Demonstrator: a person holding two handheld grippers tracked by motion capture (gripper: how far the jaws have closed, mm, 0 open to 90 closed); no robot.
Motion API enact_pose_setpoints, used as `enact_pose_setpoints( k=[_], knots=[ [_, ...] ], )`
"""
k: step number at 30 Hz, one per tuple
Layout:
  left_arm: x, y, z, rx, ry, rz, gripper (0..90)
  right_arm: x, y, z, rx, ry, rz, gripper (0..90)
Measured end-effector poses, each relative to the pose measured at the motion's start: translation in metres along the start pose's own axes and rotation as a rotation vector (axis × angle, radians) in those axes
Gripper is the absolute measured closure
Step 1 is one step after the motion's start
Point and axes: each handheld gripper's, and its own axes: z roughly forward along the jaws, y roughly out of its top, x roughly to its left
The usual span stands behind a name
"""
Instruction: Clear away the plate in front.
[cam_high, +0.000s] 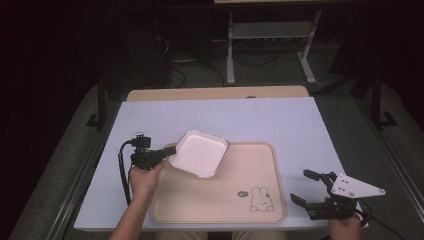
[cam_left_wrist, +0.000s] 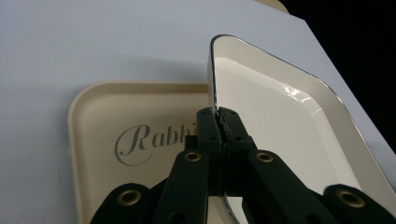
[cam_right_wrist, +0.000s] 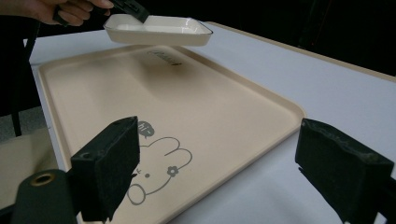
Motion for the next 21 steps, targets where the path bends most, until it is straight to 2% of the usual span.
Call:
enact_pose_setpoints(
  k=[5, 21],
  knots=[
    [-0.001, -0.007, 0.004, 0.022, -0.018, -0.008, 88.7, 0.001, 0.0, 0.0, 0.001, 0.008, -0.006, 13.0],
    [-0.007, -0.031, 0.015, 0.055, 0.007, 0.021, 88.6, 0.0, 0.001, 0.0, 0.001, 0.009, -0.008, 13.0]
  ],
)
